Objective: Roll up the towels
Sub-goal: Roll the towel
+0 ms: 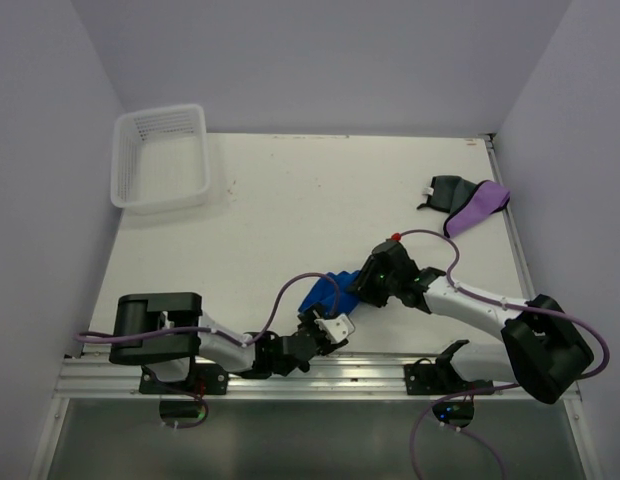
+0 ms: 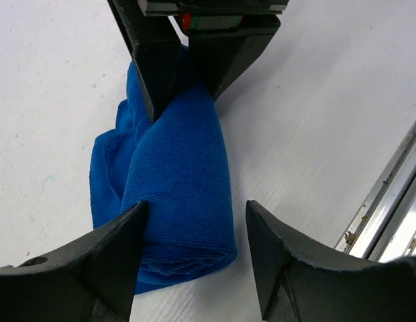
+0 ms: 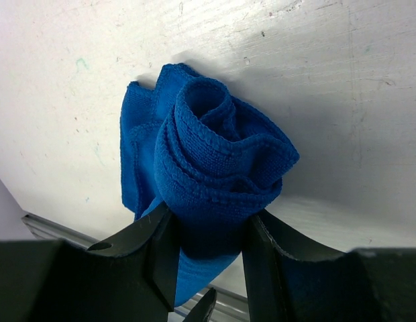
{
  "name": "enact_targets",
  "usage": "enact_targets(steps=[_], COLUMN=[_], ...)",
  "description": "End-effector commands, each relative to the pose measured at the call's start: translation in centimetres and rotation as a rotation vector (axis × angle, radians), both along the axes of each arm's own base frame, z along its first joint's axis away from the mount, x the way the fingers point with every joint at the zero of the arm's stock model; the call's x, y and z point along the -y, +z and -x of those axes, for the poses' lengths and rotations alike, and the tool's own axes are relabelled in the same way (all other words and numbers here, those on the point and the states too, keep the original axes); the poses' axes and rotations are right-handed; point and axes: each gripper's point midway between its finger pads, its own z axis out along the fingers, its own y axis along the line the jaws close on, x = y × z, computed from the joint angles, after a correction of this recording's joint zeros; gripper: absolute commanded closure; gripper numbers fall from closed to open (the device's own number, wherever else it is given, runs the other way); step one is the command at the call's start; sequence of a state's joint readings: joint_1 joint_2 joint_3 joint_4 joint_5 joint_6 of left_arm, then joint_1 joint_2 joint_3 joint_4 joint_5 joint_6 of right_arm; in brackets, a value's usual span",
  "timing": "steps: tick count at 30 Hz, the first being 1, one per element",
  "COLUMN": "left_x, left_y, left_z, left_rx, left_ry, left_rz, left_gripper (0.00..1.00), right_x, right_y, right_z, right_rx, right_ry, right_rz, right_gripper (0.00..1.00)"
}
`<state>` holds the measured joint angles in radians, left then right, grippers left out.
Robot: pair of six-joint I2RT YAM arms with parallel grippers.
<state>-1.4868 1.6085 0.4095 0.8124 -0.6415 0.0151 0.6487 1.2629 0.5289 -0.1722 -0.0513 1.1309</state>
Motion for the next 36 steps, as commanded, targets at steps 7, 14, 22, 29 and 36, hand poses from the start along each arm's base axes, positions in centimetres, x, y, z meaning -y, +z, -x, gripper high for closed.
enact_targets(steps=[7,14,22,29,36], left_x=[0.5,0.5,-0.4,-0.8,-0.9], left_y=[-2.6,-3.3,-3.9,-3.0,-1.6], left_z=[0.5,0.6,0.3,0.0,0.3], left_rx=[-0.146,-0.168,-0.253,-0.364,-0.489], left_ry=[0.092,0.110,0.156,0.138,0.136], left_rz=[0.056,0.056,0.124,0.257,0.420], left_gripper=[0.56,0.61,0.97,1.00,1.00], right_x=[0.4,1.0,1.4,1.4,0.9], right_y=[0.8,1.6,1.8,1.5,2.3], right_z=[-0.5,-1.1,-1.7,-2.1,-3.1], right_rx=[-0.023,-0.013,-0.015,-0.027,-0.004], right_ry=[0.023,0.027,0.041,0.060,0.069], right_rz=[0.008,0.019,0.033,0.048,0.047], right_gripper=[0.60,0.60,0.56,0.46,0.34])
